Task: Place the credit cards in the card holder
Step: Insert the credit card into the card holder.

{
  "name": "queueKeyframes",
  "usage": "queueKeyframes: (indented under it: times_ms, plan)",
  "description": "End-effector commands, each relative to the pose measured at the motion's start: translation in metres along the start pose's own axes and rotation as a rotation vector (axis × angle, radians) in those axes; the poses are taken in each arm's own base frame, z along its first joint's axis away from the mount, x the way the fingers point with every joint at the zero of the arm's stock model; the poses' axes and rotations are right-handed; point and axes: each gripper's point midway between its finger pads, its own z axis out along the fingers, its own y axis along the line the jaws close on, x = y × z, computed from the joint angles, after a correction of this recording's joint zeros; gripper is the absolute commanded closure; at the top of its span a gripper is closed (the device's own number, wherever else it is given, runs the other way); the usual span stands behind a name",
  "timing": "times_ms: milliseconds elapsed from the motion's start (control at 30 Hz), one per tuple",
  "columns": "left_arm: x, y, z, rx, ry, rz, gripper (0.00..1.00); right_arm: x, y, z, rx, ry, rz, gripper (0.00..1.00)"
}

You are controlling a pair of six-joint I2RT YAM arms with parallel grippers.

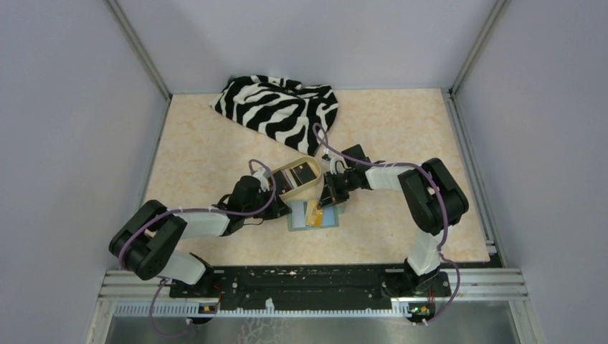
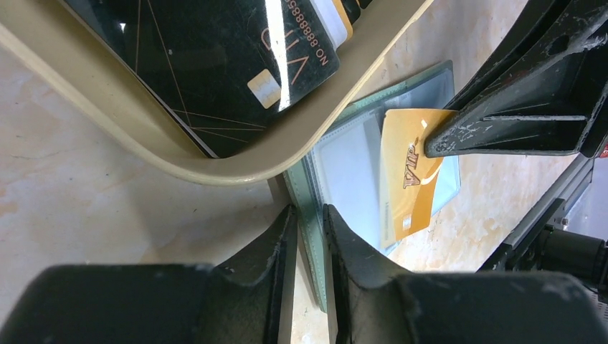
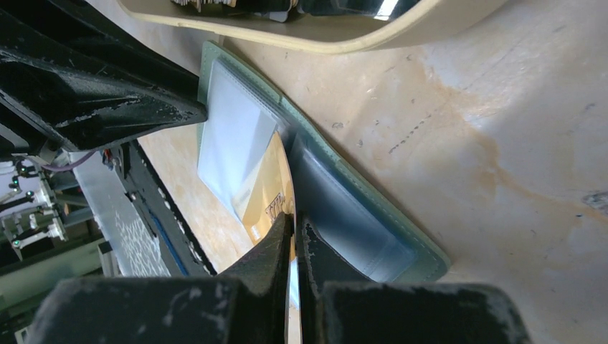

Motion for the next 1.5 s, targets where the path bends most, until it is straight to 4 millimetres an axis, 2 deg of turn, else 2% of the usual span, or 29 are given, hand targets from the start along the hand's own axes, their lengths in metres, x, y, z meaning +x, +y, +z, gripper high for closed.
queueKeyframes:
  times_ms: [0,433,867,1100,1267,1467]
  plan:
    - [0.017,0.009,0.001,-0.042,0.068,0.017,0.74,0.001,-0.012,0.007,0.082,0.027,-0.029,1.0]
    - [0.015,0.006,0.003,-0.032,0.069,0.032,0.74,0.008,-0.019,0.009,0.113,0.085,0.028,1.0]
    - [0.017,-0.002,0.005,0.008,0.078,0.038,0.74,0.011,-0.007,0.02,0.085,0.126,-0.006,0.99]
    - [0.018,-0.001,0.005,0.0,0.08,0.034,0.75,0.009,-0.005,0.017,0.088,0.118,-0.018,0.98]
    - [0.018,0.003,0.004,-0.023,0.073,0.033,0.75,0.011,-0.015,0.011,0.158,0.104,-0.029,0.98]
    - [0.018,0.005,0.004,-0.034,0.071,0.034,0.75,0.014,-0.016,0.007,0.182,0.083,-0.013,1.0]
